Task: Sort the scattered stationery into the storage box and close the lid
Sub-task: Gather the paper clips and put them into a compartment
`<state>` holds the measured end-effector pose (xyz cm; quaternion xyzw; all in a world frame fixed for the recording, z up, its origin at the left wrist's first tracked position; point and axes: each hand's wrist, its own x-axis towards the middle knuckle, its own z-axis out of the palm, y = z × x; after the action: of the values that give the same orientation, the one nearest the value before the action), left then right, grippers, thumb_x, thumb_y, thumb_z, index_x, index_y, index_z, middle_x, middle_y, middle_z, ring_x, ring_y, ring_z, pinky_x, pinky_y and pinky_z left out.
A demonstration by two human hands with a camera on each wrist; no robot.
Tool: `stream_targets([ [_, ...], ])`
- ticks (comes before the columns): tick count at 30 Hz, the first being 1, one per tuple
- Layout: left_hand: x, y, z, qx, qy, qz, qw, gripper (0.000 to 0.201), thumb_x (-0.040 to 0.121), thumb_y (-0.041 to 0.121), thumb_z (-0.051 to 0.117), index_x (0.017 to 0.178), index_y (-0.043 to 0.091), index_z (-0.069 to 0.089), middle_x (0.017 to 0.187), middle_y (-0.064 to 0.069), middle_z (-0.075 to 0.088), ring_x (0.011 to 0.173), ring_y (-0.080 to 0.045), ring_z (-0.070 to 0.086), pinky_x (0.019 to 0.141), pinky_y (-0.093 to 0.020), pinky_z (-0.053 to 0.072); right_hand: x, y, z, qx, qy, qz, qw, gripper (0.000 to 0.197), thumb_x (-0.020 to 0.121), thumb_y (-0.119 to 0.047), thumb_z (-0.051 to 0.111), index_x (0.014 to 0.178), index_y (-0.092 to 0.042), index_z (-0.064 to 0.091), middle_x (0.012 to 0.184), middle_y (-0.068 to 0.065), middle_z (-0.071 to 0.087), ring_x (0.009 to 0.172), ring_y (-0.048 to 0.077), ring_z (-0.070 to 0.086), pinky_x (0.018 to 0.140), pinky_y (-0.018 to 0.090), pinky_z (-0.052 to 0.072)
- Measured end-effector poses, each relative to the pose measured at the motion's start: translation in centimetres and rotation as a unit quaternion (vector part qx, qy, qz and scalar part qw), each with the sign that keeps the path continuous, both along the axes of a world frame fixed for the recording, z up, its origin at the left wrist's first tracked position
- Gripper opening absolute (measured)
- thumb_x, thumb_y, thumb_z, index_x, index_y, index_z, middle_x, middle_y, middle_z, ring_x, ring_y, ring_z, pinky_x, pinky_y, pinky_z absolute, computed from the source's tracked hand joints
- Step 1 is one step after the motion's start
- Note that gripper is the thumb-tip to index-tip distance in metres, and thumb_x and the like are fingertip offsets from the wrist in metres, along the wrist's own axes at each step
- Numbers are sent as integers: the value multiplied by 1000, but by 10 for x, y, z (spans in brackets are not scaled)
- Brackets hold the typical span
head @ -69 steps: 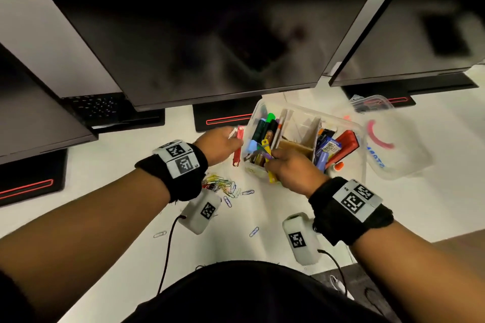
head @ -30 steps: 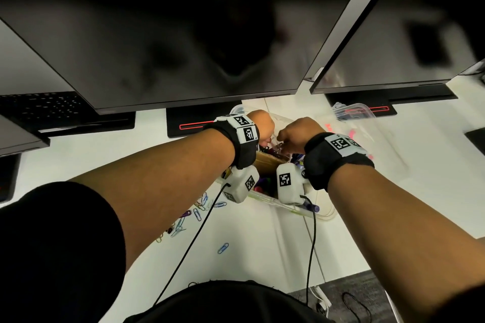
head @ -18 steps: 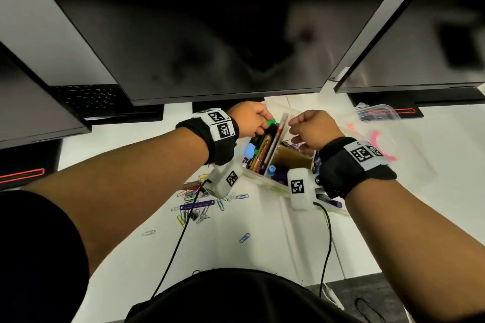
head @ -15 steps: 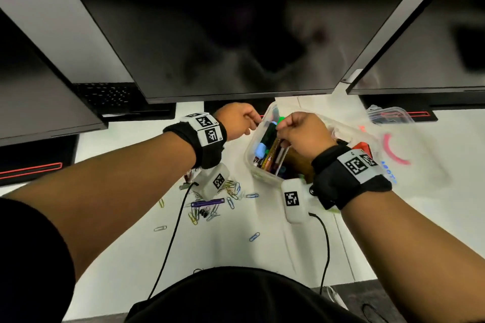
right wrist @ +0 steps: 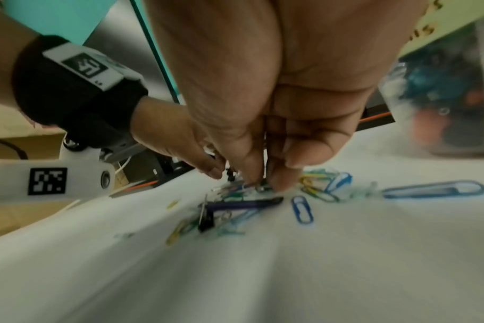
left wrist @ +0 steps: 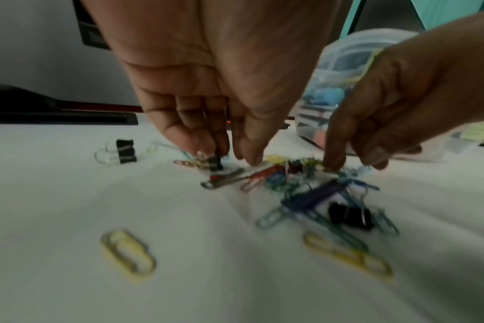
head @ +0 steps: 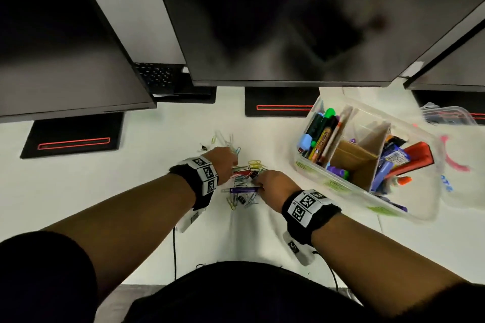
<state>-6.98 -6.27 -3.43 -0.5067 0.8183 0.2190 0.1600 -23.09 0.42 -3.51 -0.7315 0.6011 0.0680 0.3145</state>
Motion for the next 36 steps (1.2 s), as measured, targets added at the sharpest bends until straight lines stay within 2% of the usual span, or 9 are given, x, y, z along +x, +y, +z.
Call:
stream_targets([
  [5, -3, 15, -19, -60, -32, -30, 997, 29, 91, 17, 49, 120, 13, 52, 128, -9, 46, 123, -29, 39, 97, -40, 45, 5, 4, -17, -18, -5, 14, 1000, 29, 92, -10, 45, 116, -8, 62, 117, 15, 57, 109, 31, 57, 92, 31, 44],
  [10, -7, 18, -22, -57, -47, -20, 997, 28, 90, 8, 45, 118, 11, 50, 128, -10, 45, 125, -28, 35, 94, -39, 44, 1, 6, -19, -14, 8, -2, 1000, 22, 91, -9, 45, 107, -4, 60, 114, 17, 56, 102, 31, 57, 84, 31, 44],
  [16, -9, 19, -23, -37, -42, -16, 998, 19, 93, 15, 43, 111, 12, 50, 120, -9, 53, 118, -27, 43, 91, -38, 44, -5, 4, -13, -2, 6, -19, 1000, 18, 88, -7, 47, 98, -6, 62, 110, 15, 60, 97, 30, 58, 81, 30, 44],
  [19, -5, 21, -20, -29, -16, -2, 999, 15, 94, 20, 44, 104, 13, 53, 109, -12, 60, 104, -28, 54, 81, -35, 45, -6, 2, -6, -1, -22, -28, 999, 11, 88, -8, 48, 86, -13, 57, 102, 15, 65, 83, 23, 54, 70, 25, 38],
  [24, 14, 15, -10, 12, 55, 82, 995, 19, 91, 24, 53, 106, 15, 56, 109, -10, 64, 99, -28, 58, 84, -35, 46, -8, -8, 5, -29, -98, -128, 986, 12, 86, -6, 54, 81, -17, 52, 85, 12, 64, 73, 19, 51, 63, 20, 35],
  [27, 30, 10, -5, 29, 58, 113, 991, 30, 90, 25, 57, 118, 15, 56, 120, -7, 60, 111, -25, 54, 94, -34, 41, -2, -19, 5, -38, -124, -202, 971, 12, 85, -2, 52, 91, -10, 59, 81, 4, 59, 74, 20, 53, 64, 21, 37],
  [31, 53, 8, 0, 40, 33, 121, 991, 32, 92, 32, 53, 118, 14, 60, 117, -11, 58, 112, -26, 52, 91, -31, 39, 15, -38, 3, -10, -139, -237, 961, 24, 87, -2, 49, 107, -12, 57, 94, 13, 69, 77, 25, 60, 60, 22, 43],
  [33, 62, 8, 3, 41, 38, 134, 989, 32, 95, 31, 49, 119, 14, 61, 118, -11, 58, 114, -26, 51, 94, -31, 38, 23, -47, 1, -2, -140, -235, 962, 16, 86, -2, 48, 94, -14, 55, 95, 19, 69, 75, 29, 64, 57, 26, 49],
  [36, 74, 8, 6, 46, 32, 149, 987, 32, 98, 26, 41, 120, 12, 60, 122, -10, 60, 117, -26, 52, 96, -31, 39, 38, -62, 0, 8, -111, -225, 968, 19, 84, -15, 56, 67, -16, 47, 93, 21, 68, 86, 35, 66, 76, 39, 55],
])
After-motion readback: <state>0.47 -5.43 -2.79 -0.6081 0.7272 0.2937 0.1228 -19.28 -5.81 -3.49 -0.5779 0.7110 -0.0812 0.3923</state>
